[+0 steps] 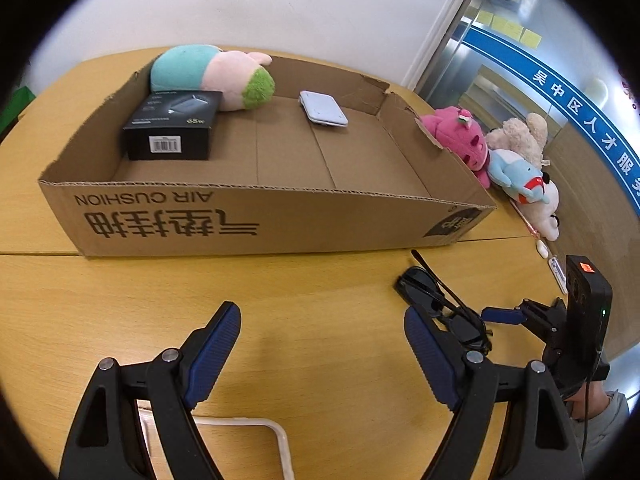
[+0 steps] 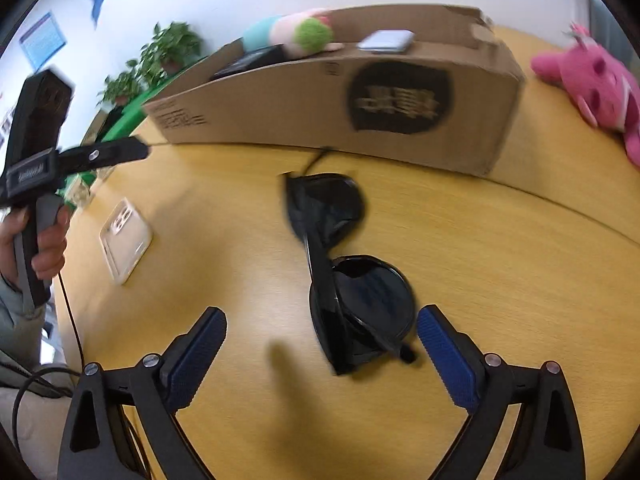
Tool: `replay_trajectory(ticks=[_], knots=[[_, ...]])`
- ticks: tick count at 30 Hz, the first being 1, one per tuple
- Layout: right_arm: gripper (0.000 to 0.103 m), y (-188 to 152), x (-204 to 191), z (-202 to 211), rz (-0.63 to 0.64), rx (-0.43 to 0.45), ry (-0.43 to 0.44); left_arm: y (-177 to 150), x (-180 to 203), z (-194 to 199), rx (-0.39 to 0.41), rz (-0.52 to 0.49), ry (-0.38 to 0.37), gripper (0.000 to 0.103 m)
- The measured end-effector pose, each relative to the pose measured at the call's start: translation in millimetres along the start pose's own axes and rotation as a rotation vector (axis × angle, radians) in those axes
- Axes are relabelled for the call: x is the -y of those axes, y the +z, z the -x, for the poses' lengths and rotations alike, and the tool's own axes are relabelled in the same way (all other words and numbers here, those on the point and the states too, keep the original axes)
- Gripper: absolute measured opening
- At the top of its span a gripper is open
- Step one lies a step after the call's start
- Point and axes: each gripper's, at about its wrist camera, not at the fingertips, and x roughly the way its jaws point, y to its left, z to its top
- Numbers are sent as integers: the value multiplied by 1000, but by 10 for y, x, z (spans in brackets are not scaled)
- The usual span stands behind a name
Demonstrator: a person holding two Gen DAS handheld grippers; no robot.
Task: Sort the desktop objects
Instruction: 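Grasp the black sunglasses by the frame with the left tool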
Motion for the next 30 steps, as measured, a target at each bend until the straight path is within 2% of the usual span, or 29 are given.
replay_trajectory(ticks=[3, 7, 9, 13, 17, 22, 25, 26, 28, 30], knots=[[98, 21, -90, 3, 39, 8, -65, -12, 16, -84, -25, 19, -51, 84], [95, 63, -128, -164, 64, -25, -94, 0, 93, -257, -79, 43, -148, 83], [88, 29, -240, -174, 107, -13, -135, 13, 154, -358, -102, 42, -189, 83], [61, -6, -355, -140, 119, 12, -184, 36, 307, -655, -175, 55, -270, 81], [60, -30, -393, -124, 90, 33, -195, 26, 529, -944, -249, 48, -323, 79], [59, -47, -472, -109, 65, 61, -147, 27, 776, -1102, -282, 10, -370, 68], [59, 1, -525, -151, 67, 67, -155, 29, 824, -1102, -272, -8, -341, 66], [59, 3, -525, -154, 62, 69, -152, 28, 802, -1100, -271, -8, -329, 54], [59, 8, -496, -145, 46, 73, -142, 25, 710, -1101, -272, 14, -308, 37], [59, 3, -512, -145, 52, 73, -146, 9, 580, -1109, -280, 73, -358, 37]])
